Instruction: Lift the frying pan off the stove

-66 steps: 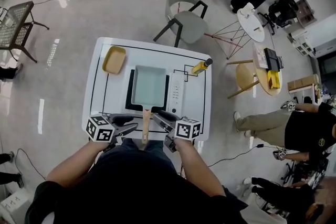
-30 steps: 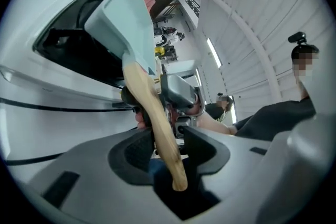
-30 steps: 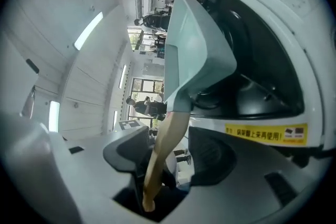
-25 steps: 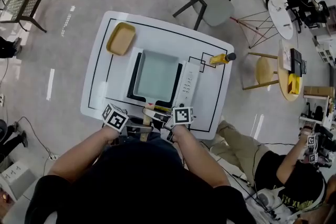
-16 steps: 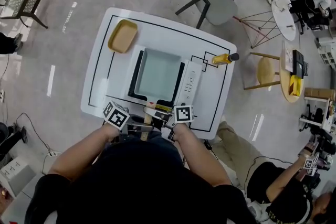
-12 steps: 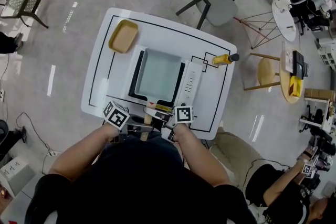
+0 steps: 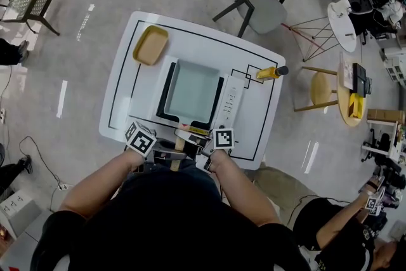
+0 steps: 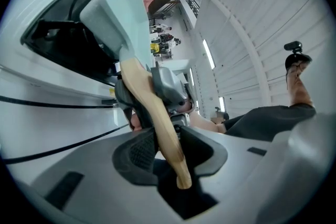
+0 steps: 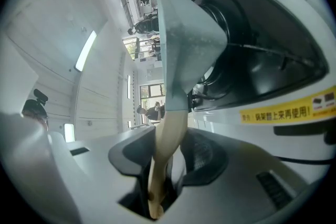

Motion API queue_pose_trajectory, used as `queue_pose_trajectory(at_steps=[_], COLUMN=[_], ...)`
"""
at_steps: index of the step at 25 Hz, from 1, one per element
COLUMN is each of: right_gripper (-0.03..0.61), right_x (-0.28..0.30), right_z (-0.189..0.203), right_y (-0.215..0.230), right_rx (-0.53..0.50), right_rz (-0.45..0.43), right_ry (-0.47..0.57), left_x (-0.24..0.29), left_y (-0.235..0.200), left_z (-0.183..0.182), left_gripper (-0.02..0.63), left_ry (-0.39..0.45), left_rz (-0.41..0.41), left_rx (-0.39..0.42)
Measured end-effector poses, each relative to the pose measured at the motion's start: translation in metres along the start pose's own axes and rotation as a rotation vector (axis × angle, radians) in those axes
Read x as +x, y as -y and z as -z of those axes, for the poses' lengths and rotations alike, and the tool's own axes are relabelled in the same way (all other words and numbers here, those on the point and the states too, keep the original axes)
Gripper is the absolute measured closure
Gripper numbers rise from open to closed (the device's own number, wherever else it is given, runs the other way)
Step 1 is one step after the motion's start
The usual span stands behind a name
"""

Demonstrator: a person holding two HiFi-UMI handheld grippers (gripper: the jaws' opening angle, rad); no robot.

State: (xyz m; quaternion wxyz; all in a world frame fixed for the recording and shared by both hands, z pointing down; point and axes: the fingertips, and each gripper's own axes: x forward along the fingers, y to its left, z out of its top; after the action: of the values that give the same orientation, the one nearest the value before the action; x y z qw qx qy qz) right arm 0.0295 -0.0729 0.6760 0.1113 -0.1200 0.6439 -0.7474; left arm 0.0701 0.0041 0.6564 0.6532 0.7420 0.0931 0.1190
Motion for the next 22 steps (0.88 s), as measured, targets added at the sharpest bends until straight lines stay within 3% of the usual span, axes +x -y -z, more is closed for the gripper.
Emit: queue_pose_trajectory(at_steps=[22], right_gripper=[0.426], right_x=[0.000], right_z=[0.001], right_y=[-0.027], right_rx=[-0.054], right_rz=[0.000], right_ry=[-0.017], left_x=[0.001], left_y=[0.030], left_z=[-0.006], left_gripper=[0.471], left_ry=[0.008], left_rz=[0.011], left_rx=[0.066])
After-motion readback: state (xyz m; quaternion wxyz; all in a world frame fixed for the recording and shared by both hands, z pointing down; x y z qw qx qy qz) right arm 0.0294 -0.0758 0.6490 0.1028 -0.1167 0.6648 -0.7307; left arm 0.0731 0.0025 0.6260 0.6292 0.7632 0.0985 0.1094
